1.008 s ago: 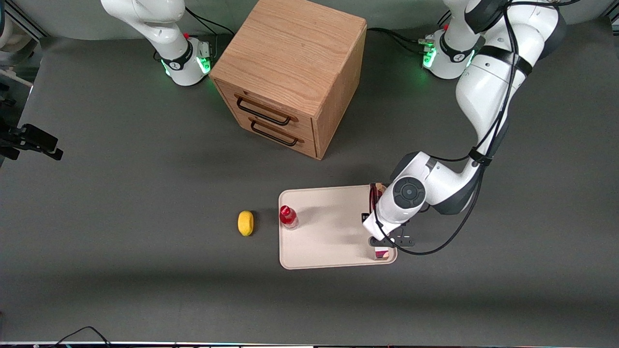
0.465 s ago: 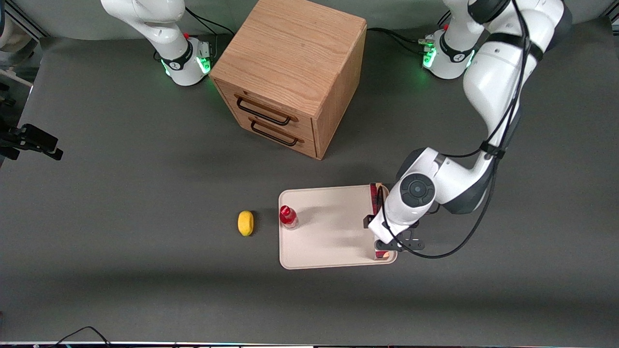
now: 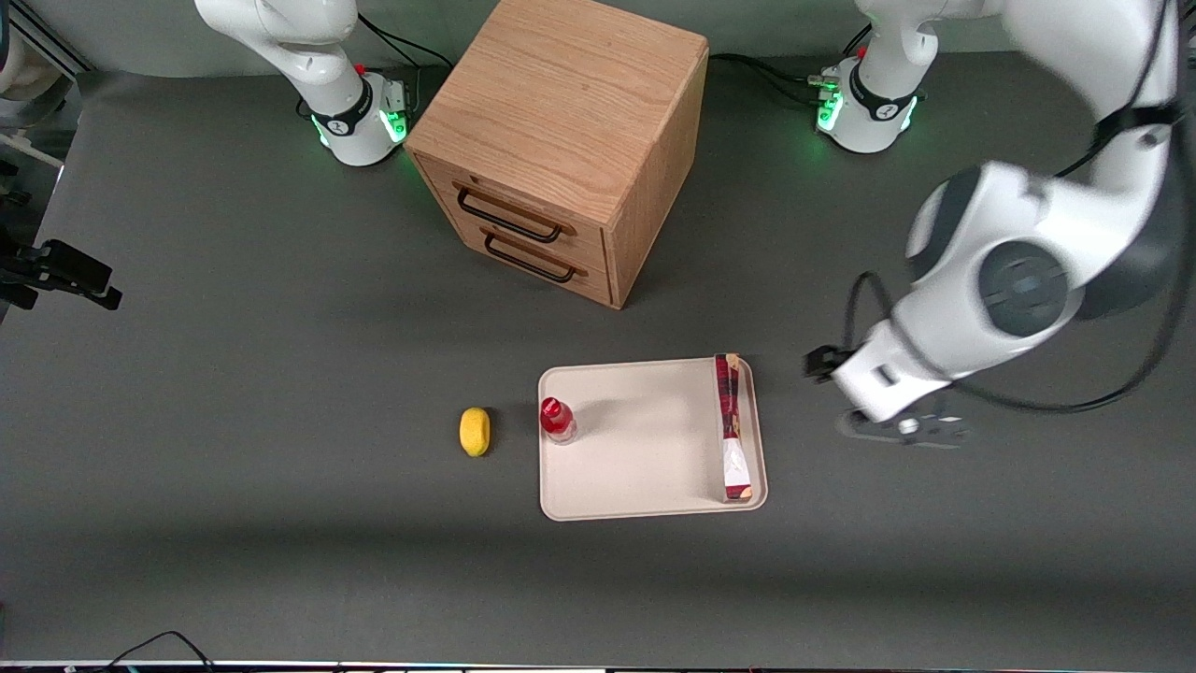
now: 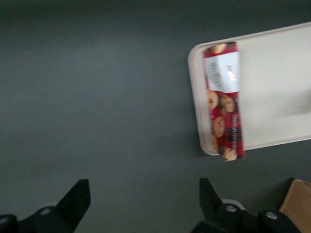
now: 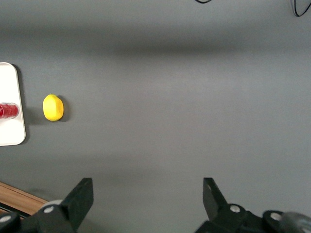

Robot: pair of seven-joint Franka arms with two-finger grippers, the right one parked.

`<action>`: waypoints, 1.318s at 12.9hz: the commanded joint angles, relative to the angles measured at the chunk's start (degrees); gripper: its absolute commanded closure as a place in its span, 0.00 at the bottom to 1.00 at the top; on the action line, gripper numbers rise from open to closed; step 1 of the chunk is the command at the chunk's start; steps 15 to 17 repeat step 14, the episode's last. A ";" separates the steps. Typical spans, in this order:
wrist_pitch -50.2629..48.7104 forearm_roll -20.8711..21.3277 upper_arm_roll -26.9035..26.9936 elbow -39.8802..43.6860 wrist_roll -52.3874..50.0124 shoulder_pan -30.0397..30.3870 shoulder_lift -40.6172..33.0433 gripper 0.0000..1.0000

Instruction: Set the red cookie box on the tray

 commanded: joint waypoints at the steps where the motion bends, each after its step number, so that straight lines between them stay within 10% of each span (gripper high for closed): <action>1: -3.02 -1.46 6.86 -4.41 4.85 -0.30 -8.53 0.00; 7: 4.25 -3.30 13.29 -22.78 7.92 -0.30 -23.67 0.00; 17: 4.35 -5.24 13.21 -19.37 8.02 -0.66 -19.90 0.00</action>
